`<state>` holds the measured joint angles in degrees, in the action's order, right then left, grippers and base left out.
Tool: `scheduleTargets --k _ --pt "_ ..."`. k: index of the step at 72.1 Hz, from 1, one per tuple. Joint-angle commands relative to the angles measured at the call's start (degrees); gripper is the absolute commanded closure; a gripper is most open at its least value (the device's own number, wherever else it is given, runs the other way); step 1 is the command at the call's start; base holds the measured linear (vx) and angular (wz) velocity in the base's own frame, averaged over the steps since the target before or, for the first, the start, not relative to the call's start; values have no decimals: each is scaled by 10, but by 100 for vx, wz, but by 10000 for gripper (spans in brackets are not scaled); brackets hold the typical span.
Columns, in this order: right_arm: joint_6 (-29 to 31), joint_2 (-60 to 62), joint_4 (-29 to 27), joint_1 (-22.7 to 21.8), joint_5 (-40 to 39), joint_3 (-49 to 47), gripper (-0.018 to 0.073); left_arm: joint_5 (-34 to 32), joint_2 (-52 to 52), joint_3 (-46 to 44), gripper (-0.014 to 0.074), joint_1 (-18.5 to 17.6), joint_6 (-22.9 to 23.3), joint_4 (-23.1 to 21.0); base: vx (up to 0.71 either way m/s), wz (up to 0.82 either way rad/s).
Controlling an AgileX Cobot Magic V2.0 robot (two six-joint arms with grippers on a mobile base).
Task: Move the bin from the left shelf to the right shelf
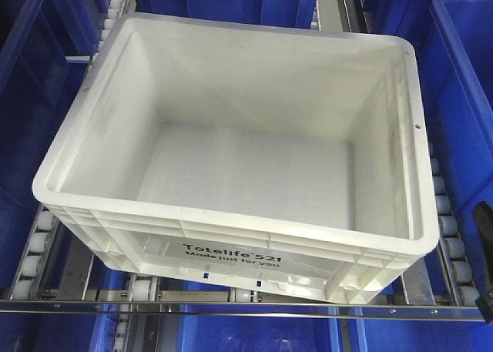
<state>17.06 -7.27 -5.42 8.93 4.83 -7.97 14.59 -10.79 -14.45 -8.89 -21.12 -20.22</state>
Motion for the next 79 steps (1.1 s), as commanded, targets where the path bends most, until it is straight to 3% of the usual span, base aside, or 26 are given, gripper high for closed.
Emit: scheduleTargets --k 1,5,14,17,35,72,79 --pt "2 -12 6 -1 -48 -15 52 -43 -11 -14 239 -4 0 -9 0 0" --pt "2 -12 6 -1 -48 -15 147 -43 -11 -14 308 -4 0 -9 0 0" --pt "2 -12 6 -1 -48 -15 498 -41 -11 -14 566 -4 0 -9 0 0" --pt "1 -12 4 -1 -48 -15 574 -41 -11 -14 605 -4 1 -9 0 0" --pt "0 -12 3 -1 -7 -15 568 -38 -11 -14 604 -4 2 -9 0 0" --pt "0 -12 3 -1 -7 -15 567 -39 -11 -14 604 -4 1 -9 0 0" --pt "0 -12 3 -1 -7 -15 567 -41 -11 -14 604 -4 11 28 0 0"
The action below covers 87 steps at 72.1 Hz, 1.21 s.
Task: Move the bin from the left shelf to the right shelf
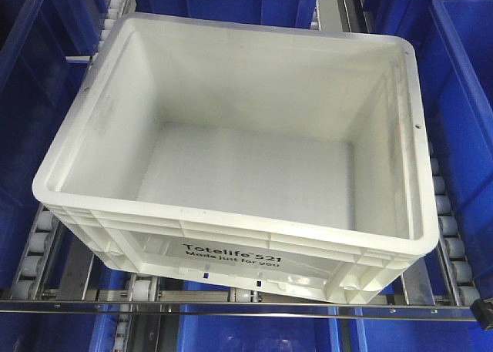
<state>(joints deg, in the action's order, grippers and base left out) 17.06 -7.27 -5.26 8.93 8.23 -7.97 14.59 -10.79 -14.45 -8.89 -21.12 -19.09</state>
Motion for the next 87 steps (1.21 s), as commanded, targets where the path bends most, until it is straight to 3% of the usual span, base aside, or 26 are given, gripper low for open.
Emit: scheduleTargets --k 1,10,17,37,51,55,87 --pt "0 -12 1 -1 -41 -15 567 -45 -11 -14 604 -4 20 29 0 0" --pt "0 -12 1 -1 -41 -15 567 -79 -11 -14 604 -4 129 143 0 0" --pt "0 -12 1 -1 -41 -15 567 -97 -11 -14 604 -4 170 185 0 0" --pt "0 -12 1 -1 -40 -15 567 -102 9 14 604 -3 166 191 0 0" --pt "0 -12 1 -1 -40 -15 567 -209 112 153 604 -3 171 191 0 0" --pt "0 -12 1 -1 -40 -15 567 -174 127 148 604 -3 169 191 0 0" --pt "0 -12 1 -1 -40 -15 567 -158 123 146 604 -3 166 191 0 0"
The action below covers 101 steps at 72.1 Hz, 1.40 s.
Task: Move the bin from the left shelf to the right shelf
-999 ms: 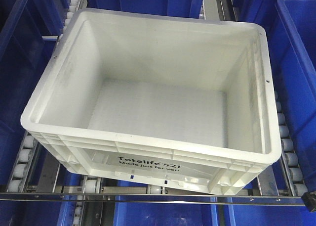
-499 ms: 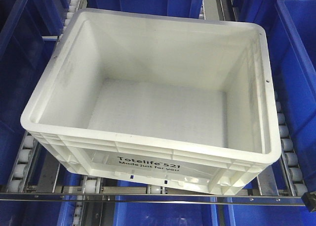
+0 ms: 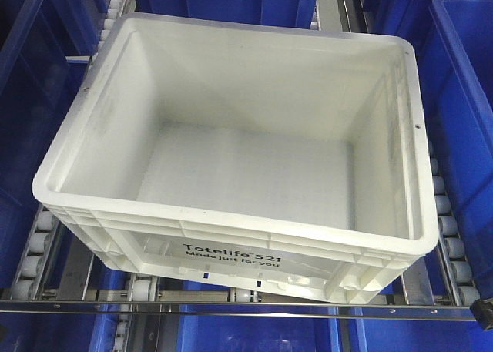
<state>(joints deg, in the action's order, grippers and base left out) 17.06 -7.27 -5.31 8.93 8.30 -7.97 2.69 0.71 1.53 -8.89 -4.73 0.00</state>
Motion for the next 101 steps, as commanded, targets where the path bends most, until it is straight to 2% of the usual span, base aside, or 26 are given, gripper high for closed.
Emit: scheduleTargets --k 1,43,59,66,101 --pt "0 -12 2 -1 -41 -15 567 -39 8 -14 604 -3 2 0 0 0" --pt "0 -8 3 -1 -43 -10 567 -39 8 -14 604 -3 2 0 0 0" --pt "-17 90 -23 -1 -83 110 567 -39 8 -14 604 -3 2 0 0 0" --pt "-18 83 -29 -1 -49 106 567 -39 7 -14 604 -3 2 0 0 0" --pt "-18 86 -30 -1 -48 107 567 -39 6 -14 604 -3 2 0 0 0"
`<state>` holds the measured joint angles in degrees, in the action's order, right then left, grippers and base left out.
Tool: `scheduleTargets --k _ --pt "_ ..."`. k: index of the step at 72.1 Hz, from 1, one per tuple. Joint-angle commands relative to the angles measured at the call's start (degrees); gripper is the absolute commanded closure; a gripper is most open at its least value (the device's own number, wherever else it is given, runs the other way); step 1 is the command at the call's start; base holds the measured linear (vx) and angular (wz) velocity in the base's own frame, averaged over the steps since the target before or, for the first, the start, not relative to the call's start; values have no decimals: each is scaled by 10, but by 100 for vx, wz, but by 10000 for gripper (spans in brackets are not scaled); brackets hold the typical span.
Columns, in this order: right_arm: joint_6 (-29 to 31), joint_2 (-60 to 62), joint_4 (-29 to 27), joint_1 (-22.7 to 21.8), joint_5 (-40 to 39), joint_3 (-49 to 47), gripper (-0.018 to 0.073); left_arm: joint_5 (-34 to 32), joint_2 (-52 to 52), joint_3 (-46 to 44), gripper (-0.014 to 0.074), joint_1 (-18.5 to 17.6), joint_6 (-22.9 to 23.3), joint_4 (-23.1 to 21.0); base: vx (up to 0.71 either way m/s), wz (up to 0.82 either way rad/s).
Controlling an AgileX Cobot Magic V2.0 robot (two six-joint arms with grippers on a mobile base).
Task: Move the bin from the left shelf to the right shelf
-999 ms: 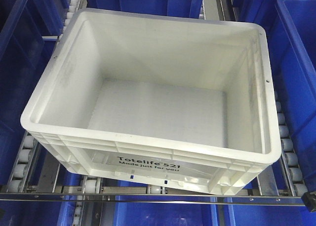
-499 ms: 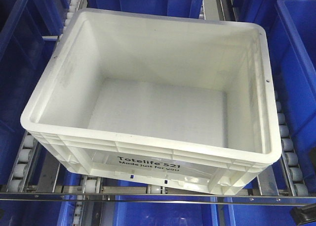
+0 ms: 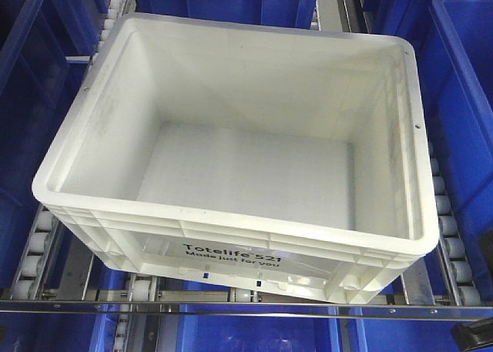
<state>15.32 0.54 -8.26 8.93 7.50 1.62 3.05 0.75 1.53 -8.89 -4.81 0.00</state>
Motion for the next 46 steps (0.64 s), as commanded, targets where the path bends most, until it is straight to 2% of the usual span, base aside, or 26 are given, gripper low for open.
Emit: scheduleTargets --k 1,46 --pt "0 7 0 -1 -40 11 567 -43 6 -14 604 -3 3 0 0 0" --pt "0 7 0 -1 -40 11 567 -43 6 -14 604 -3 3 0 0 0"
